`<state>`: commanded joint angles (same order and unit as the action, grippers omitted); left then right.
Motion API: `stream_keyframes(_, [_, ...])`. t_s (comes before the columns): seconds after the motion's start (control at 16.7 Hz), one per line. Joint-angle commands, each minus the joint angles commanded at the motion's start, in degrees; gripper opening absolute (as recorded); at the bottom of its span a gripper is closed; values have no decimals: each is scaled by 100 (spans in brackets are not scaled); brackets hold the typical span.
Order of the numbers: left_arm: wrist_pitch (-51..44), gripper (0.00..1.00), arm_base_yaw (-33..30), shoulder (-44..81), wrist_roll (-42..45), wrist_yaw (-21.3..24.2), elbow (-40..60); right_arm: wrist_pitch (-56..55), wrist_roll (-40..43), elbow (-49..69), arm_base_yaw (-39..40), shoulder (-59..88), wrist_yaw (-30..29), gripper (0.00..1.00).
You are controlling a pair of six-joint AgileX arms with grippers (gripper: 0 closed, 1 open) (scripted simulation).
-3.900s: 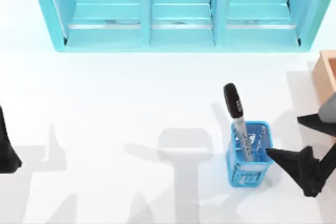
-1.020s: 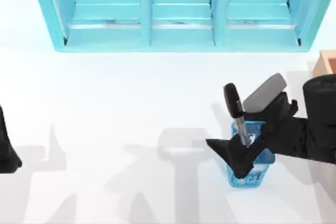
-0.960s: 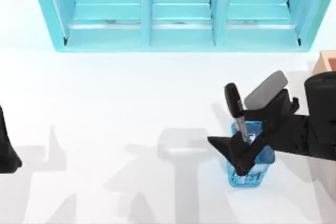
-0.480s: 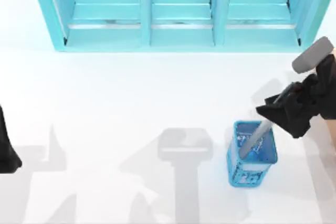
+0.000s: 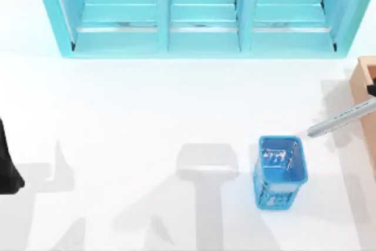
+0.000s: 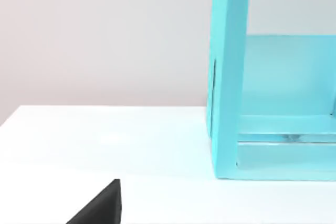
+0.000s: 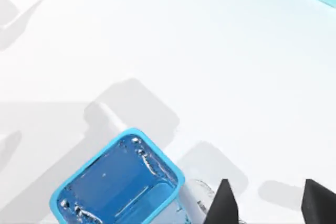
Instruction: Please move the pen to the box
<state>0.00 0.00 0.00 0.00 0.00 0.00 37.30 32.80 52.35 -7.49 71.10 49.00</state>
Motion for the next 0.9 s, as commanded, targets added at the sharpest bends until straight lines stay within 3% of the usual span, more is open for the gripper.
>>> stream_keyframes(0.54, [0,100,0,0,0,0,0,385,172,211,-203,-159,73,0])
stream_keyframes(0.72, [0,100,0,0,0,0,0,833,47,705,-312,43,-466,0])
stream_keyframes(0.9, [0,100,0,0,0,0,0,1545,-109,1476,-418,350,-1484,0])
